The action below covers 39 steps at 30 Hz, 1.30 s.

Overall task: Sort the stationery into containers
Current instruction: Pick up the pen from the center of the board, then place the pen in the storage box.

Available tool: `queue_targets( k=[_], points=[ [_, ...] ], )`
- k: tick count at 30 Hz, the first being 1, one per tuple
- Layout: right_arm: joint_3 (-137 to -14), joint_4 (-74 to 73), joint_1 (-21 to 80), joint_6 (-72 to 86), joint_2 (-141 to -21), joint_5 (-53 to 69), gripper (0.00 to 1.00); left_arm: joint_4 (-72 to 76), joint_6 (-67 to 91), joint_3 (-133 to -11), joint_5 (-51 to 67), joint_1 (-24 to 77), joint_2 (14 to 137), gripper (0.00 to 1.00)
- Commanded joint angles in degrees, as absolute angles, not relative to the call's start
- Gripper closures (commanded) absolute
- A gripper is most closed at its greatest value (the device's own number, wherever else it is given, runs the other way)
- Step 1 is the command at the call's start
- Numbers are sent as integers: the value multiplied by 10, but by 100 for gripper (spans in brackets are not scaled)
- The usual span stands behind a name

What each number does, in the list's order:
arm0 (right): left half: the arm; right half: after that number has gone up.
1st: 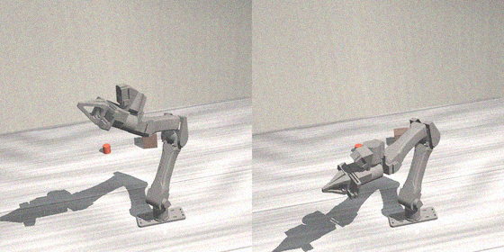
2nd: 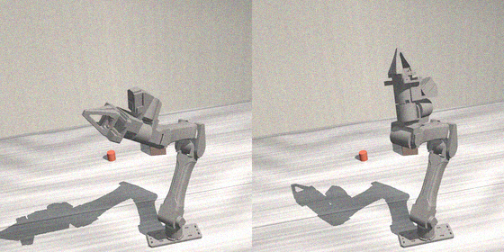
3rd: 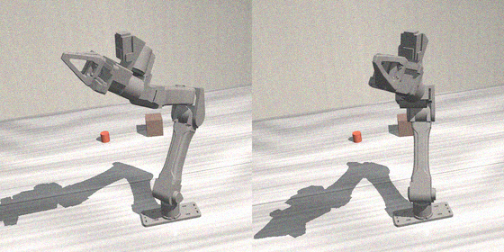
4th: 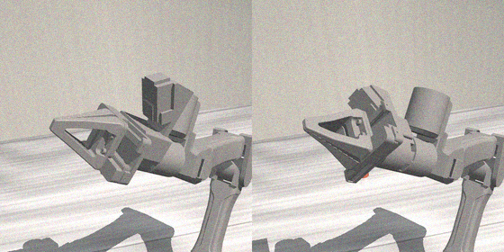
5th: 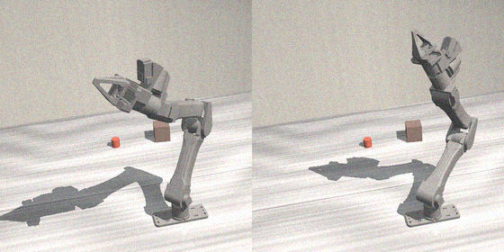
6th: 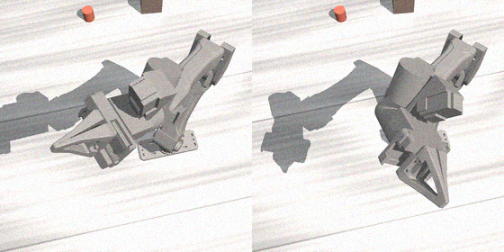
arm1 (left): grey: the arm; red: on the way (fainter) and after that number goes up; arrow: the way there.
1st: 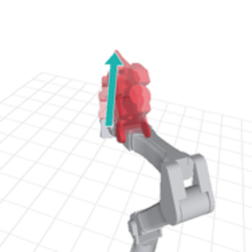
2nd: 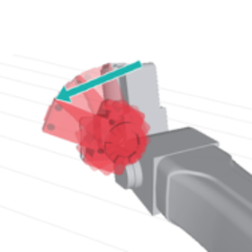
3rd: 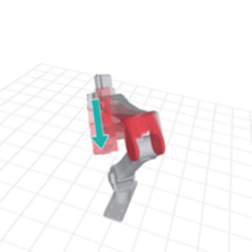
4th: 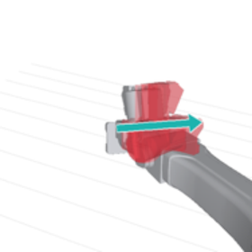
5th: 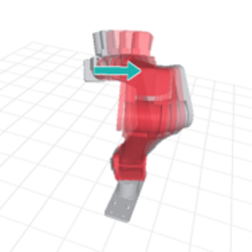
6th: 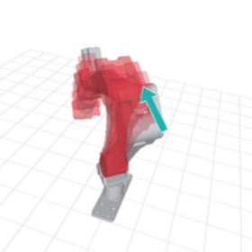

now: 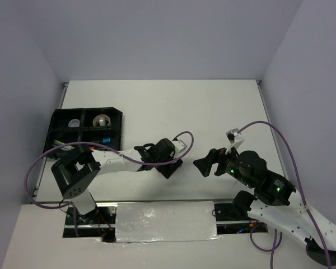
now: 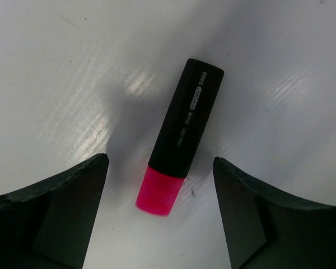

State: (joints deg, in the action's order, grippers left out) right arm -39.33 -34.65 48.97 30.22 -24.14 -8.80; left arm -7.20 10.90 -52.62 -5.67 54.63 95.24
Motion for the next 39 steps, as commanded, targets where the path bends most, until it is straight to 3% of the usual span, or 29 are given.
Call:
queue_targets(
  k=[1, 4, 7, 10, 15, 21, 26, 30, 35, 39],
  points=[
    [-392, -322, 490, 291, -250, -76, 0, -15, 106, -522, -53, 552, 976, 12],
    [-394, -325, 490, 289, -250, -79, 0, -28, 112, -535, -57, 556, 1000, 31],
    [-397, -329, 490, 289, -241, -82, 0, -40, 114, -543, -65, 559, 1015, 61],
    [-398, -327, 490, 289, -231, -84, 0, -58, 117, -548, -103, 556, 1009, 79],
    [-399, -326, 490, 289, -230, -85, 0, -115, 182, -588, -199, 502, 927, 91],
    [-392, -323, 490, 289, -234, -81, 0, -178, 333, -584, -316, 342, 802, 87],
    [-390, -320, 490, 287, -232, -84, 0, -209, 484, -533, -285, 183, 710, 83],
    [-395, -317, 490, 284, -241, -73, 0, -154, 532, -472, -217, 114, 672, 71],
    [-393, -322, 490, 281, -244, -57, 0, -168, 607, -439, -238, 57, 655, 71],
    [-394, -326, 490, 279, -236, -56, 0, -157, 614, -413, -235, 28, 650, 54]
  ],
)
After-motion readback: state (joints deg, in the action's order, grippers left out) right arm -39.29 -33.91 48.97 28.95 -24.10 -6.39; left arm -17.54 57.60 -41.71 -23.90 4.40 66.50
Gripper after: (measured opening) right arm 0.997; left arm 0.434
